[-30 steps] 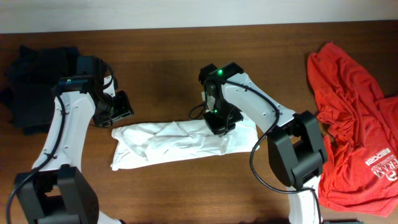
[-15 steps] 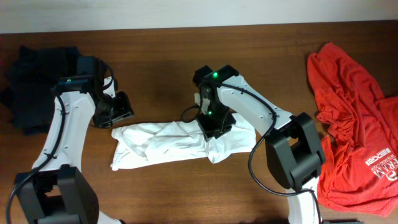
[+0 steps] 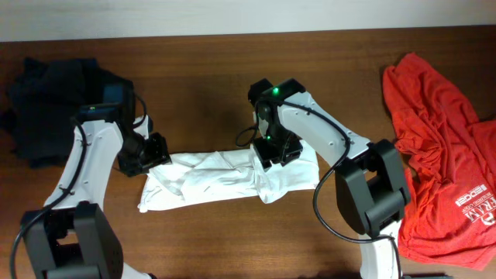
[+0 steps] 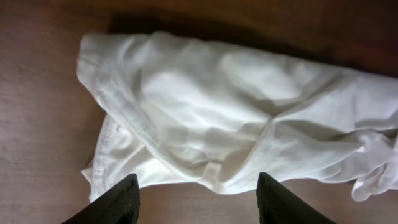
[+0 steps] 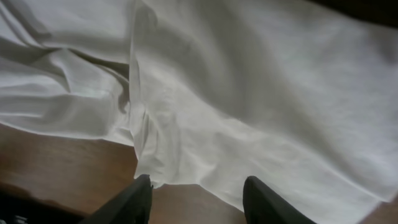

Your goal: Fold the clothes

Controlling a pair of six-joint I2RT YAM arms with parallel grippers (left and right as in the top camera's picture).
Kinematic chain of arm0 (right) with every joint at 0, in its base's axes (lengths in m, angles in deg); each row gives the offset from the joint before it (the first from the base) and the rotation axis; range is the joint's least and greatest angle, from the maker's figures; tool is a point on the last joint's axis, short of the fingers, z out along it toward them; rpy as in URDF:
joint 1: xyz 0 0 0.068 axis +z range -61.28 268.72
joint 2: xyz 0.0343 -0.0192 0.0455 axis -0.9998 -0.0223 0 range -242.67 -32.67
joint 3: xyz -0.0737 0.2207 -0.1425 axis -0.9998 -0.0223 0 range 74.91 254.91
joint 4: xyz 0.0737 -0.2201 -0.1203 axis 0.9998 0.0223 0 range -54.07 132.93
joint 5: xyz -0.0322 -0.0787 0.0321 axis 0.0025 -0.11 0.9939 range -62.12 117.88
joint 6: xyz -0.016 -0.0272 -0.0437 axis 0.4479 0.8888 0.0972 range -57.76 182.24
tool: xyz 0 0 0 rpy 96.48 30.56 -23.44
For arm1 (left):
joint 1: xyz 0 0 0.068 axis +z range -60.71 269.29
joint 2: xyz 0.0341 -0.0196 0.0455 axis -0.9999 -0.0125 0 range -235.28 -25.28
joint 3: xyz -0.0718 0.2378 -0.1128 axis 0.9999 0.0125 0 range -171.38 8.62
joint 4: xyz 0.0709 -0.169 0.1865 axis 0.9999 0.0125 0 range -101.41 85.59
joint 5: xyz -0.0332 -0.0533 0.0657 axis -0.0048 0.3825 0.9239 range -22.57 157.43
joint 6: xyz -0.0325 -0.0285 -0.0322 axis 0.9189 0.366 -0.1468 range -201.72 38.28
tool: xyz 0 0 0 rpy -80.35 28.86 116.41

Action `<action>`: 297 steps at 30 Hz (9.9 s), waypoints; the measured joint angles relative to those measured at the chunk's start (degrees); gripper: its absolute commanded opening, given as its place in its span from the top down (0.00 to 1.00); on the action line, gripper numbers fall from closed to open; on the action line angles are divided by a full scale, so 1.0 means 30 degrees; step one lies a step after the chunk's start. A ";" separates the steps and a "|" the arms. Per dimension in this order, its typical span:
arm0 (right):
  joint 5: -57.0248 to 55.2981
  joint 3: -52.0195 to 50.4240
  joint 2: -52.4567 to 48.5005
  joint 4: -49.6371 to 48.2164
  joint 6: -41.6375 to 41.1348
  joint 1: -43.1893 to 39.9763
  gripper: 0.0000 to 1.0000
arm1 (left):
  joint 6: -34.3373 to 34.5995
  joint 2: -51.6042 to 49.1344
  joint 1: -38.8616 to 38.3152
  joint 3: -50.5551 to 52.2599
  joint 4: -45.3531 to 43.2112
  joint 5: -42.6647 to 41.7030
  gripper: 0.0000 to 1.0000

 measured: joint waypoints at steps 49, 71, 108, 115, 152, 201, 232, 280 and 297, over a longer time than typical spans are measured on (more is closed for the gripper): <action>-0.0437 -0.3657 0.0138 -0.2965 -0.1472 0.2200 0.42 | -0.0036 0.0000 0.0000 0.0073 -0.0219 0.0000 0.40; -0.1311 -0.1690 0.0423 -0.1596 -0.1472 0.1821 0.69 | -0.0036 0.0000 0.0000 0.0073 -0.0357 -0.0007 0.40; 0.0146 -0.0415 0.3344 -0.0066 -0.1188 -0.0058 0.21 | -0.1974 0.0007 0.0131 0.0291 -0.0255 0.3519 0.21; 0.0000 -0.0357 0.3577 0.1268 -0.1173 -0.2113 0.22 | -0.4962 -0.0634 0.1894 0.3264 -0.4073 0.2011 0.22; -0.2739 -0.0357 0.3577 0.1421 0.0882 -0.8575 0.21 | -0.2980 -0.3861 -0.2120 -1.0630 0.7497 -0.0029 0.95; 1.0346 -0.0357 -0.1537 -0.2514 0.4860 0.2157 0.23 | -0.5559 -0.4940 -0.1319 0.0233 -0.5282 -0.1501 0.43; -0.0503 0.4750 -0.0590 0.4670 0.2448 -0.6768 0.26 | -1.2706 -0.3548 -0.3636 0.0102 -0.8269 -0.6339 0.05; -0.0510 0.4750 -0.0590 0.5034 0.2455 -0.6768 0.26 | -0.7796 -0.4765 1.0010 -0.9719 -0.9289 -0.3009 0.96; -0.0510 0.4750 -0.0590 0.5071 0.2455 -0.6768 0.21 | -0.2936 -0.3898 1.2160 -1.1737 -0.9471 -0.7329 0.01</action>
